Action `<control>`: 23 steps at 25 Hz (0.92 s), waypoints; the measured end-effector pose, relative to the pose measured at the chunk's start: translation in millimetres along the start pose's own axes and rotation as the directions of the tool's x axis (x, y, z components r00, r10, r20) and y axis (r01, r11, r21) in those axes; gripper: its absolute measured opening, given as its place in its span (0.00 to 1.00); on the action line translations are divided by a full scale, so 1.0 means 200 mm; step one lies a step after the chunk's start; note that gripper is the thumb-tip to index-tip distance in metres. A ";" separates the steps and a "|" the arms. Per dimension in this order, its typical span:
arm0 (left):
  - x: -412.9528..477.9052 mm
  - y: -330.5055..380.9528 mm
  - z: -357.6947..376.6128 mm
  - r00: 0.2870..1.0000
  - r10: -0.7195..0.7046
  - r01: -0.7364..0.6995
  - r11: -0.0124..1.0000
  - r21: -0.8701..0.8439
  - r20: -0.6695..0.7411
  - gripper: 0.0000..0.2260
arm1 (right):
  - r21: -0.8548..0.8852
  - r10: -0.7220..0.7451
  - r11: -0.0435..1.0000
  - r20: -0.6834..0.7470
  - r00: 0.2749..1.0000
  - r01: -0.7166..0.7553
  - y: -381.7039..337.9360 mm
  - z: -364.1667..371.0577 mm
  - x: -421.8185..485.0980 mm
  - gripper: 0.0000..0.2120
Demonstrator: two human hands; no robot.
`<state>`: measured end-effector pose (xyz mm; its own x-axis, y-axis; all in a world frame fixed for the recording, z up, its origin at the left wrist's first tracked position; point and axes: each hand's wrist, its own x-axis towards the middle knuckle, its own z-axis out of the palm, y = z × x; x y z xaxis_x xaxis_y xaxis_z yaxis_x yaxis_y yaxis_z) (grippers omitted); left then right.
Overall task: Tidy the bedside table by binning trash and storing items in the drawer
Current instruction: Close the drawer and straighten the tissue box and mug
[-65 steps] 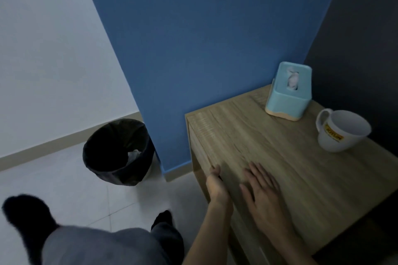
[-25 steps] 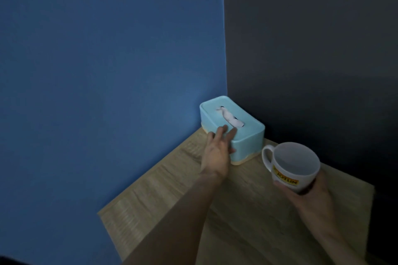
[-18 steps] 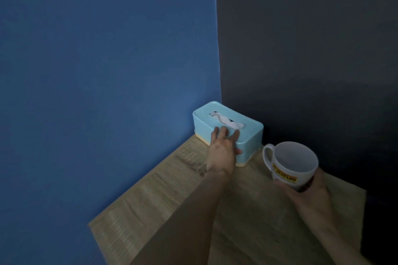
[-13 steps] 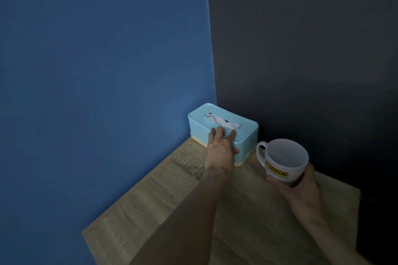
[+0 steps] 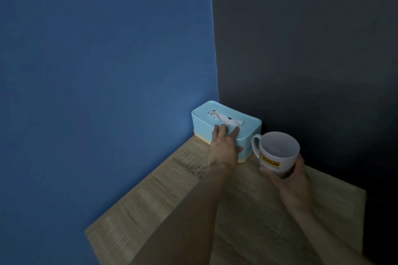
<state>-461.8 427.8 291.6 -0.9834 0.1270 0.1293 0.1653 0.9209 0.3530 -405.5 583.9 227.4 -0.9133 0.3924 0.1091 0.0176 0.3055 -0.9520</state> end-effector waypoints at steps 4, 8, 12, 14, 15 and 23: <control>-0.18 -0.17 0.03 0.983 -0.022 -0.014 0.982 -0.190 -0.183 0.35 | -0.062 -0.011 0.998 0.019 1.000 0.012 -0.02 0.00 0.00 0.47; -0.35 -0.40 0.14 0.996 -0.067 0.052 0.974 -0.220 -0.063 0.30 | -0.199 -0.013 0.980 -0.008 1.000 0.011 -0.03 0.00 0.00 0.52; -0.36 -0.46 0.20 0.998 -0.042 0.037 0.992 -0.124 -0.038 0.30 | -0.289 0.010 0.957 -0.035 0.999 -0.020 -0.04 0.01 -0.04 0.62; -0.39 -0.48 0.20 1.000 0.026 -0.027 0.997 -0.074 -0.015 0.35 | -0.366 0.130 0.917 -0.100 0.986 -0.158 -0.08 0.00 -0.12 0.61; -0.42 -0.49 0.21 0.999 0.051 -0.050 0.997 -0.065 0.013 0.34 | -0.427 0.188 0.873 -0.150 0.971 -0.235 -0.07 -0.01 -0.19 0.58; -0.86 -0.52 0.06 0.949 0.113 -0.119 0.993 0.003 0.293 0.30 | -0.693 0.306 0.686 -0.002 0.952 -0.222 -0.14 0.05 -0.90 0.36</control>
<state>-310.3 314.8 222.5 -0.9366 0.3330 -0.1089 0.2813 0.9001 0.3327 -245.6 495.4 230.3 -0.8633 0.4686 -0.1873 0.4966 0.7234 -0.4797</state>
